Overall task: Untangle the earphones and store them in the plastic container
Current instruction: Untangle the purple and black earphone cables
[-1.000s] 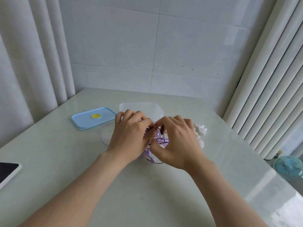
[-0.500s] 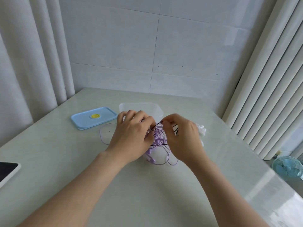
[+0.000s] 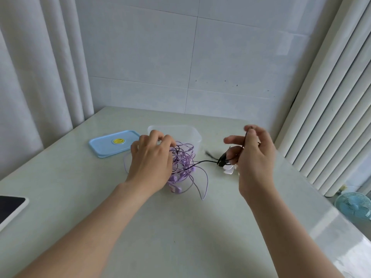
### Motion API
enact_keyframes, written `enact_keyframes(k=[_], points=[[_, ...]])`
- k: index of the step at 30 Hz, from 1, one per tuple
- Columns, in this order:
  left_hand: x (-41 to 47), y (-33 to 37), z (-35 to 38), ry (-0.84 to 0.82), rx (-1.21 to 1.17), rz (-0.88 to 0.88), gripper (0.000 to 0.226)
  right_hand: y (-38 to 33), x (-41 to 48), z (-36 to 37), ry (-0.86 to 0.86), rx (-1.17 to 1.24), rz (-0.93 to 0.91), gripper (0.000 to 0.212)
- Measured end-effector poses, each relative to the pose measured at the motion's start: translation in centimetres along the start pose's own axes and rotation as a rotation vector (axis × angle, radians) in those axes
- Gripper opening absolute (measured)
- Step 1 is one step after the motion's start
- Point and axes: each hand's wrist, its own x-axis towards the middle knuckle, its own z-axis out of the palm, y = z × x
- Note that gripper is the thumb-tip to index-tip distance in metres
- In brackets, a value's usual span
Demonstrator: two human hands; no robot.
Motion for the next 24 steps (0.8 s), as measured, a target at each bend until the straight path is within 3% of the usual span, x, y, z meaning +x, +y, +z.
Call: enact_keyframes(k=[4, 8, 10, 14, 19, 24], points=[[0.1, 0.5, -0.2, 0.006, -0.186, -0.043, 0.024, 0.2, -0.4, 0.4, -0.185, -0.065, -0.005, 0.025], [0.1, 0.5, -0.5, -0.005, -0.179, -0.163, 0.035, -0.3, -1.1, 0.2, -0.531, -0.194, 0.108, 0.029], [0.1, 0.6, -0.8, -0.018, -0.193, -0.223, 0.041, -0.4, -1.3, 0.3, -0.613, -0.318, 0.142, 0.036], [0.3, 1.1, -1.3, -0.066, -0.182, -0.355, 0.054, -0.3, -1.3, 0.4, -0.594, -0.539, 0.218, 0.042], [0.8, 1.2, -2.3, -0.219, -0.108, -0.453, 0.068, 0.0, -1.3, 0.4, -0.507, -0.607, 0.299, 0.036], [1.3, 0.7, -2.8, -0.251, -0.287, -0.523, 0.064, 0.9, -0.9, 0.4, -0.401, -0.900, 0.159, 0.084]])
